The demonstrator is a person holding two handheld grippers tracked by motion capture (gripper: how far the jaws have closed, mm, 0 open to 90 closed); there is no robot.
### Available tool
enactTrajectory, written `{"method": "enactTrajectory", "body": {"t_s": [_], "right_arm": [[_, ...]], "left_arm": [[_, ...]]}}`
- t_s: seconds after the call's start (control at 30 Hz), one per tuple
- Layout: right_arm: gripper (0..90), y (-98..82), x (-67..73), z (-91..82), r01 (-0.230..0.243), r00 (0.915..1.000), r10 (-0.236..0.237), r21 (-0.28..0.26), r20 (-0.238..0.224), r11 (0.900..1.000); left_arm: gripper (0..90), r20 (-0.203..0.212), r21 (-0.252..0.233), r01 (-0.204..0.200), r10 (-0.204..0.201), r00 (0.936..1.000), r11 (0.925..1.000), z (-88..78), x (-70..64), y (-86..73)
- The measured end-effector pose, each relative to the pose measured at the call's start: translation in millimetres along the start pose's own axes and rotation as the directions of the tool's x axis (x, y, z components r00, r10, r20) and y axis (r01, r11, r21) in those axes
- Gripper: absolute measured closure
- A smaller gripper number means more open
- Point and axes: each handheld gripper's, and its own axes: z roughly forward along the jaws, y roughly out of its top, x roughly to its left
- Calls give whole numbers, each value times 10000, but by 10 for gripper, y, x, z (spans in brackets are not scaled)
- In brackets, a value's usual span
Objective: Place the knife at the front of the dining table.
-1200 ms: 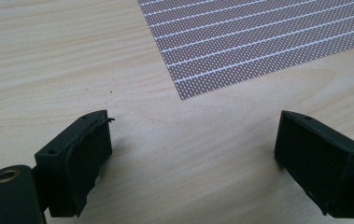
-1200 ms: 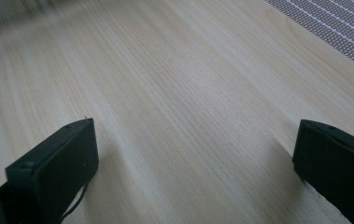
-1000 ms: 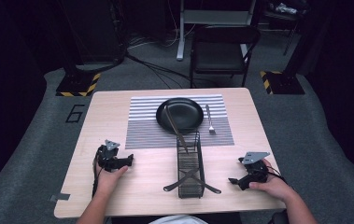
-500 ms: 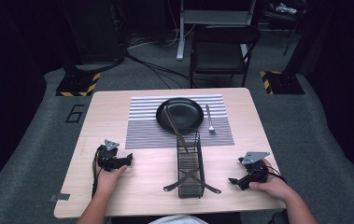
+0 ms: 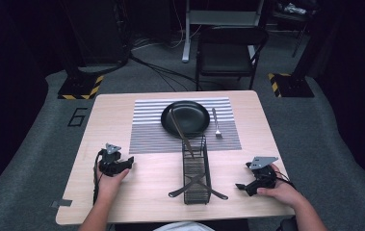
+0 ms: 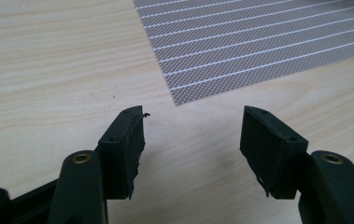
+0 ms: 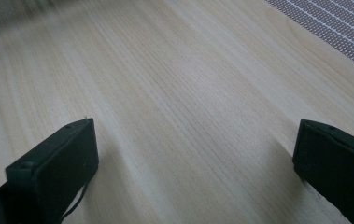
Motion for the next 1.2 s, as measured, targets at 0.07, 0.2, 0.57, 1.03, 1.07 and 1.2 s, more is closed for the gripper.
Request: {"method": "enactTrajectory", "body": {"t_s": [0.07, 0.2, 0.57, 1.03, 1.07, 1.2], "right_arm": [[0, 0, 0, 0, 1, 10000, -1, -1, 2, 10000], [0, 0, 0, 0, -1, 10000, 1, 1, 1, 10000], [0, 2, 1, 3, -31, 10000, 31, 2, -9, 10000], [0, 1, 2, 2, -27, 10000, 27, 2, 5, 10000], [0, 1, 1, 2, -18, 10000, 18, 1, 11, 10000], [0, 1, 2, -1, -15, 10000, 15, 25, 48, 10000]], "left_arm": [[401, 81, -28, -51, 51, 10000, 10000, -44, -27, 29], [401, 269, -149, -103, 107, 9996, 9998, -132, -83, 79], [445, 941, -153, -113, 127, 9955, 9998, -260, -209, 187], [487, 1868, 47, -678, 657, 9802, 9977, -289, -451, 352], [489, 1942, 14, -693, 677, 9786, 9976, -291, -467, 366], [499, 2210, 13, -662, 643, 9732, 9978, -291, -546, 431]]}}
